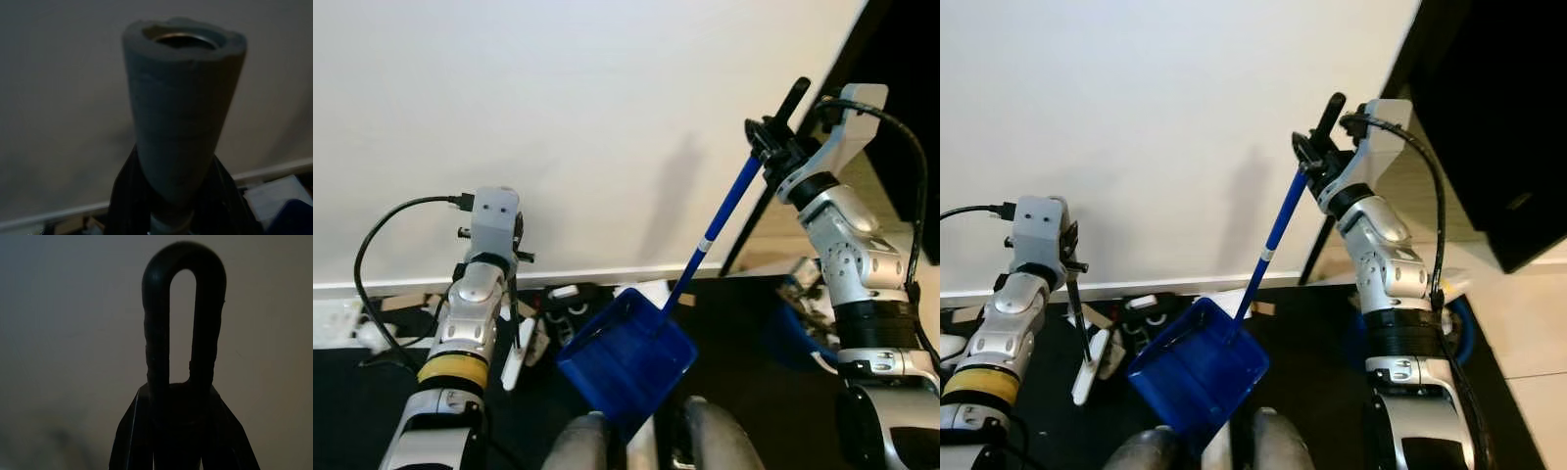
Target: Sweep floor
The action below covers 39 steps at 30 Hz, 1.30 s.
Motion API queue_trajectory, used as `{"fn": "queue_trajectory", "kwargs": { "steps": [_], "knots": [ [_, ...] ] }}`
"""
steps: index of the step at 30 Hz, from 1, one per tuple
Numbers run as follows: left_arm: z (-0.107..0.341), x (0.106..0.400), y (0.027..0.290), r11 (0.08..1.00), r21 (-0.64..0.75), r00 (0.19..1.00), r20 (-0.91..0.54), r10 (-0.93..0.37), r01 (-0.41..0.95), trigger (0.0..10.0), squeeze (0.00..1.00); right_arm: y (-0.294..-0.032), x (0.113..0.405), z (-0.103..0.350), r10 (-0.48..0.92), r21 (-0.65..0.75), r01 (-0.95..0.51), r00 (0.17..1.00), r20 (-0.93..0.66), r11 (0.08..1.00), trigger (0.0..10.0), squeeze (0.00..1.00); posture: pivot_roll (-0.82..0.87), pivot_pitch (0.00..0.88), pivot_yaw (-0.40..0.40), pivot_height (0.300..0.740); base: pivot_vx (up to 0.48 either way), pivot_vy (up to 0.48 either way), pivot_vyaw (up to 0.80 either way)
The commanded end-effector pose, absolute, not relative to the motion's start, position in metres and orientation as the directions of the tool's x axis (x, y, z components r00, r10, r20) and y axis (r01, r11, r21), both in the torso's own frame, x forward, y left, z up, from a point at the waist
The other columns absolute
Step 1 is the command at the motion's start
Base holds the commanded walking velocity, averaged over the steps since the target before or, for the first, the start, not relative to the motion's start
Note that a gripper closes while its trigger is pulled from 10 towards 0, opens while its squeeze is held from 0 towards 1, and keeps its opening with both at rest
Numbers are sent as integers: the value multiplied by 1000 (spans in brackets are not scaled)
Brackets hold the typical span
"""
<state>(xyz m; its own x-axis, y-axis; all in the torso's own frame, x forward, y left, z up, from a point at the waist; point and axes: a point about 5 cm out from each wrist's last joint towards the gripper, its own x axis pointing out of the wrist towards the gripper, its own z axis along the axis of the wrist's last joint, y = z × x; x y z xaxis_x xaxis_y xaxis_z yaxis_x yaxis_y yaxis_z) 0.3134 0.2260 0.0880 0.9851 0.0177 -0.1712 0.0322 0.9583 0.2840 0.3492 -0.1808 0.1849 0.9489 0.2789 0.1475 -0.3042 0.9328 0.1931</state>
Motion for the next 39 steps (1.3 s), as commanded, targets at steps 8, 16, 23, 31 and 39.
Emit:
{"fn": "queue_trajectory", "kwargs": {
  "steps": [8,16,23,31,39],
  "knots": [
    [88,308,223,972,226,980,-199,-15,61,10000,0,-193,337,171,230,172,-248,966,118,953,10000,0,65,51,2,740,0,22,0],
    [79,305,206,955,259,968,-236,-80,142,10000,0,-207,322,162,161,150,-173,983,89,973,10000,0,49,58,14,740,0,-480,0],
    [79,304,204,956,251,966,-245,-87,150,10000,0,-216,314,161,104,117,-113,992,75,987,10000,0,39,61,20,740,0,-480,0],
    [76,304,208,968,221,964,-259,-59,119,10000,0,-246,306,173,-51,-24,52,998,38,998,10000,0,29,68,18,740,0,-120,0],
    [63,299,217,968,236,957,-291,-9,81,10000,0,-259,301,174,-121,-125,123,992,28,984,10000,0,21,72,14,740,0,0,0]
  ]
}}
